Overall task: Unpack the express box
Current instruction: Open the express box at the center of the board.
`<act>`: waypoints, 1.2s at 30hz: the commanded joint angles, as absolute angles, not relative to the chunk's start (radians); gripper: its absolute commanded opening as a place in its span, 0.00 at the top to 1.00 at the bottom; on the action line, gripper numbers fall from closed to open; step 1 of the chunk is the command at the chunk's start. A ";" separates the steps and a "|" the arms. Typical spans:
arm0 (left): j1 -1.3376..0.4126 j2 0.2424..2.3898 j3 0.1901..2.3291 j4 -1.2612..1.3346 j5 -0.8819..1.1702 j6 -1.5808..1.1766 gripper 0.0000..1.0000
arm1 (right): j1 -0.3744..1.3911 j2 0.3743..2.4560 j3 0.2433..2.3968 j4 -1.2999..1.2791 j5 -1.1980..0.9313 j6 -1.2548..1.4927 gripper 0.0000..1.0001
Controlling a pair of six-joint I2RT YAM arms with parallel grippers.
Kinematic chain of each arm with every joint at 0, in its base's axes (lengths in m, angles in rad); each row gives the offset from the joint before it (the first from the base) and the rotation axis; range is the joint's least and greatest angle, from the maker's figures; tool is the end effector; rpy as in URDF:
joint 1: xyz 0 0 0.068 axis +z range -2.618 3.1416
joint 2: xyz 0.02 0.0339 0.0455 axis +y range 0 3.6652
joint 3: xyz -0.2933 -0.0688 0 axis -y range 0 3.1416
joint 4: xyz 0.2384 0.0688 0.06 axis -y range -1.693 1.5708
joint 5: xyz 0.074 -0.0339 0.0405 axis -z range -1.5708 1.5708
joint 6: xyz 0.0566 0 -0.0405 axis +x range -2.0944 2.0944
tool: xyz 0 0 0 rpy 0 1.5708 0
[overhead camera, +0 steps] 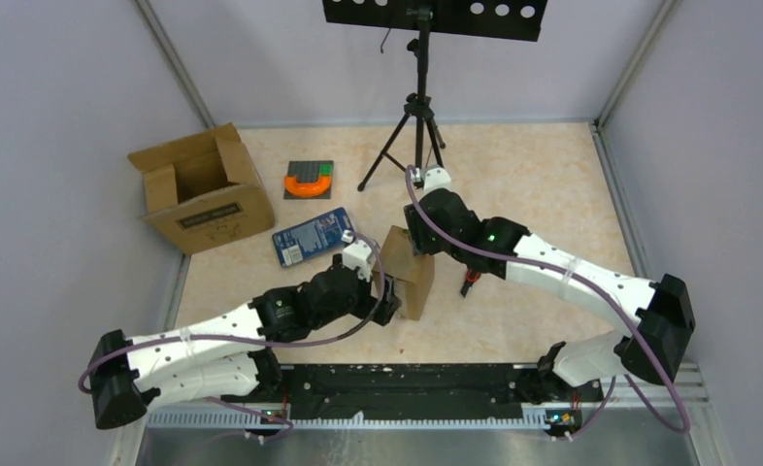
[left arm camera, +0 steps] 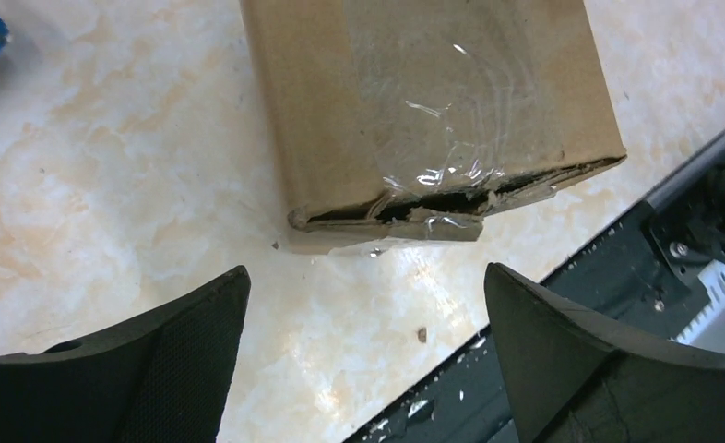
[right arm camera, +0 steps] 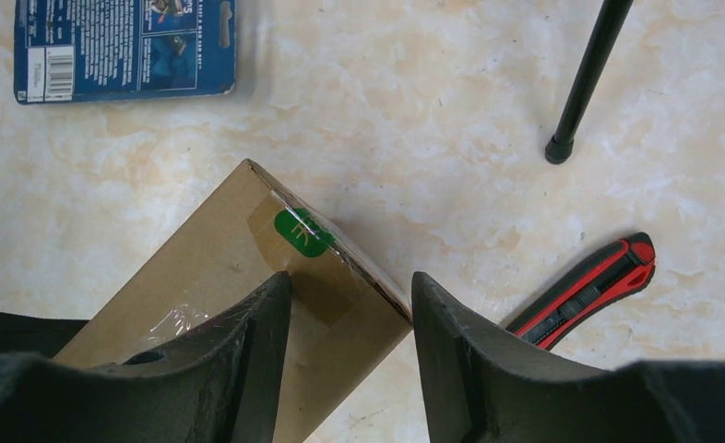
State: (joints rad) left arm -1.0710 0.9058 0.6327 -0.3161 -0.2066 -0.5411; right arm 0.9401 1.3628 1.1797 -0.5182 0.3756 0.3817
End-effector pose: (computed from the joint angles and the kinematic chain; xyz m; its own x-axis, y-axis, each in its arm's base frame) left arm 0.1024 -0.1633 0.2659 -0.6286 0.0994 -0.7713 0.5291 0.7816 -0.3305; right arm 0.1946 0.2313 0.3343 -0.5714 -0.1949 -0.7972 -0.4021 0.9133 0.0649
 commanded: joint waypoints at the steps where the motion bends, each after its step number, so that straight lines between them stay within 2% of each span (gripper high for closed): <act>1: -1.146 0.938 0.609 -0.164 -0.509 -0.578 0.02 | 0.950 1.404 1.158 -0.591 0.397 0.401 0.51; 7: -1.165 0.962 0.582 -0.084 -0.695 -0.556 0.06 | 0.948 1.436 1.161 -0.597 0.411 0.407 0.52; 15: -1.167 0.955 0.592 -0.099 -0.705 -0.491 0.40 | 0.910 1.440 1.131 -0.547 0.393 0.389 0.53; 17: -1.166 0.930 0.584 -0.107 -0.727 -0.470 0.44 | 0.903 1.434 1.111 -0.524 0.381 0.377 0.54; 19: -1.166 0.911 0.584 -0.119 -0.765 -0.459 0.53 | 0.899 1.432 1.094 -0.502 0.377 0.364 0.54; 22: -1.165 0.894 0.583 -0.124 -0.809 -0.438 0.60 | 0.895 1.429 1.065 -0.469 0.360 0.349 0.56; 25: -1.158 0.896 0.589 -0.127 -0.829 -0.417 0.63 | 0.894 1.421 1.037 -0.436 0.352 0.337 0.58; 28: -1.118 0.904 0.592 -0.112 -0.757 -0.395 0.65 | 0.886 1.424 1.014 -0.414 0.356 0.326 0.60; 30: -1.112 0.902 0.595 -0.099 -0.704 -0.375 0.53 | 0.879 1.428 1.010 -0.409 0.346 0.326 0.60; 36: -1.077 0.916 0.589 -0.099 -0.630 -0.364 0.40 | 0.879 1.430 1.012 -0.397 0.334 0.328 0.61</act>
